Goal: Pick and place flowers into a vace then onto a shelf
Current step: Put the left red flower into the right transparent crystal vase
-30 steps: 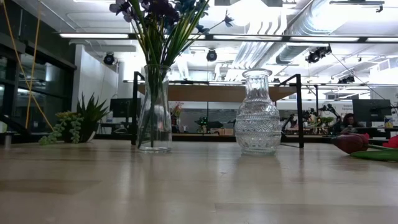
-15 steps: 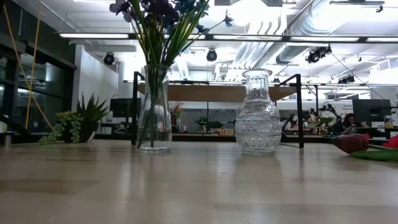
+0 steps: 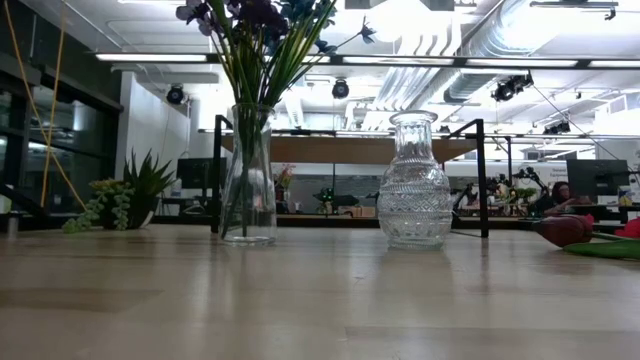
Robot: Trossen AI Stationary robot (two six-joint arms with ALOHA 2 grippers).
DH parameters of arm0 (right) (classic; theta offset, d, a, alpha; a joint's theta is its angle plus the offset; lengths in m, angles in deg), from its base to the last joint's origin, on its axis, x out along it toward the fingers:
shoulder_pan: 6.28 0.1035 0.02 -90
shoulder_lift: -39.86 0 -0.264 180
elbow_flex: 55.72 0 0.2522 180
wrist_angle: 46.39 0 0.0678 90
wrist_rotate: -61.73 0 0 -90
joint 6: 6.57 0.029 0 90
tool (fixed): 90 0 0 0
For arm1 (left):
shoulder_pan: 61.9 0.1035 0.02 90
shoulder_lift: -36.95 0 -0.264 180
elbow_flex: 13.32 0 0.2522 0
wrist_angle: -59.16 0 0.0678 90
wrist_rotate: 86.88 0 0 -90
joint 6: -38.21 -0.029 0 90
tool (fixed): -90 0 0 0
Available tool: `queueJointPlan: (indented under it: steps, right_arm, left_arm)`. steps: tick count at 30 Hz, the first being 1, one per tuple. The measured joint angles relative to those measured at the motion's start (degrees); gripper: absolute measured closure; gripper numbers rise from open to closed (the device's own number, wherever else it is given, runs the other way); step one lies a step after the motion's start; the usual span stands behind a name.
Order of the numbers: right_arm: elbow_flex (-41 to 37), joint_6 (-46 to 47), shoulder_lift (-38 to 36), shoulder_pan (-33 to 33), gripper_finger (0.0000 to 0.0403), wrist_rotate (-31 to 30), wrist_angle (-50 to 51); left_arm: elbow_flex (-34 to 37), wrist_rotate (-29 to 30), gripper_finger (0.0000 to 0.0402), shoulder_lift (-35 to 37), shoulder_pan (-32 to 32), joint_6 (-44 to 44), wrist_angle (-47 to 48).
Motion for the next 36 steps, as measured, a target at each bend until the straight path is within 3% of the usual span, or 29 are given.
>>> queueJointPlan:
  steps: [12, 18, 30, 36]
  right_arm:
    - [-0.01, 4.37, -0.33, 0.02, 0.0263, -2.24, 9.74]
    - [-0.01, 4.21, -0.29, 0.81, 0.0263, -2.22, 11.14]
    - [-0.01, 4.0, -0.29, 1.4, 0.0263, -2.17, 13.17]
    - [-0.01, 4.0, -0.29, 1.4, 0.0263, -2.13, 13.47]
  left_arm:
    - [0.02, 1.83, 0.036, -4.17, -0.33, 3.64, 0.84]
    - [0.07, 7.23, 0.036, -6.56, -1.57, 3.47, 2.79]
    - [0.04, 10.98, 0.036, -6.51, -0.98, -2.43, 4.05]
    - [0.32, 10.57, 0.036, -9.17, -0.65, -4.83, -3.35]
